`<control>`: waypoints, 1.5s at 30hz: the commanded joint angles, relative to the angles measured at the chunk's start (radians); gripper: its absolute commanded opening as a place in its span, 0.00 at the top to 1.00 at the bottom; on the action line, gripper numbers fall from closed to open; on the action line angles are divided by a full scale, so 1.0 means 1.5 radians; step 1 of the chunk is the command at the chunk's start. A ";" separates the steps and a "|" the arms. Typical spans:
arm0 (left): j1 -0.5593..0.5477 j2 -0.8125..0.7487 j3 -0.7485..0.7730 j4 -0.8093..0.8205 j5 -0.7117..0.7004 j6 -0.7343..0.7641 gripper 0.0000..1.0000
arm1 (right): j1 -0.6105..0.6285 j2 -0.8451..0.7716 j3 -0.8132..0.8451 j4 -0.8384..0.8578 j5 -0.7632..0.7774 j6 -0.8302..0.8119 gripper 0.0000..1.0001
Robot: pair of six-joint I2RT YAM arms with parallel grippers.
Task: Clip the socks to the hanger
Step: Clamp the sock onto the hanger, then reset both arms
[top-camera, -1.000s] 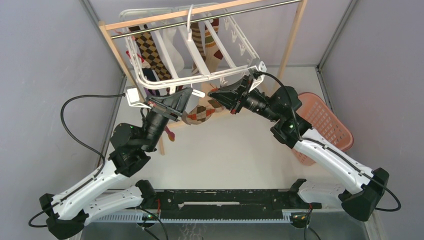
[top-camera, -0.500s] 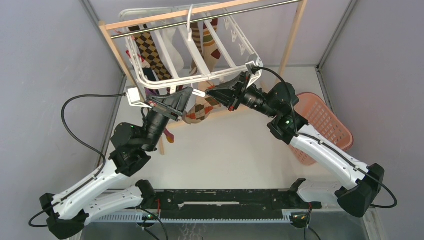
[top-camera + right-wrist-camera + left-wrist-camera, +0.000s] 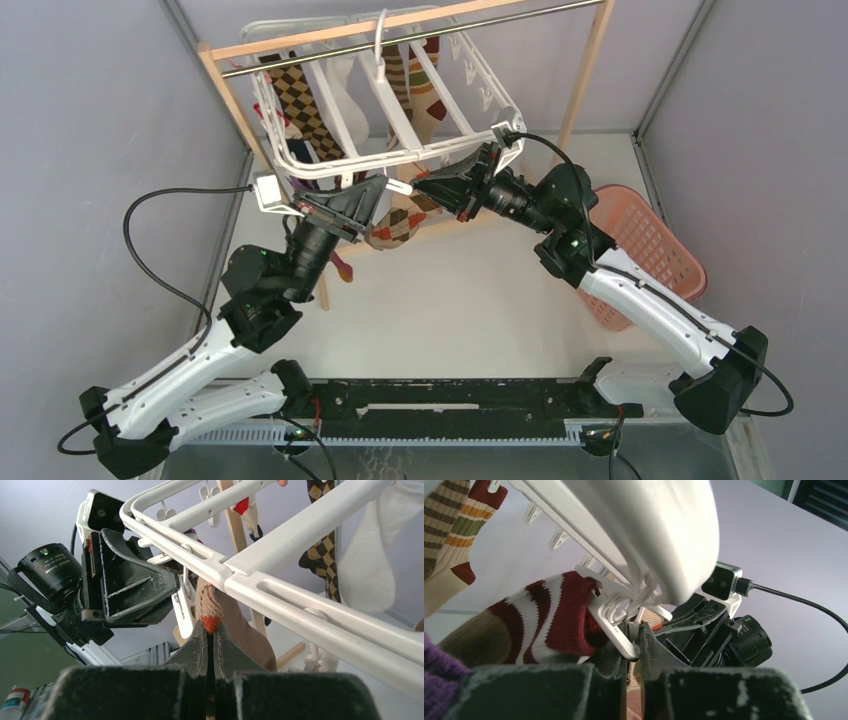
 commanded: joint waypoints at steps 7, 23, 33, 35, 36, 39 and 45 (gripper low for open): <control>-0.001 0.002 -0.012 -0.049 0.042 0.024 0.70 | -0.001 0.000 0.030 0.049 -0.013 0.013 1.00; -0.001 -0.024 -0.026 -0.069 0.015 0.029 0.24 | -0.001 -0.002 0.027 0.024 0.030 -0.001 0.62; -0.001 -0.045 -0.041 -0.106 -0.019 0.055 0.10 | -0.006 -0.055 -0.036 -0.050 0.144 -0.065 0.36; -0.001 -0.050 -0.043 -0.136 -0.040 0.064 0.06 | -0.010 -0.076 -0.068 -0.062 0.171 -0.075 0.36; -0.001 -0.052 -0.047 -0.161 -0.060 0.066 0.02 | -0.015 -0.089 -0.089 -0.066 0.184 -0.074 0.36; -0.001 -0.062 -0.070 -0.208 -0.112 0.058 0.00 | -0.043 -0.125 -0.158 -0.076 0.208 -0.065 0.36; -0.001 -0.108 -0.142 -0.261 -0.171 0.024 0.00 | -0.138 -0.175 -0.250 -0.156 0.299 -0.036 0.40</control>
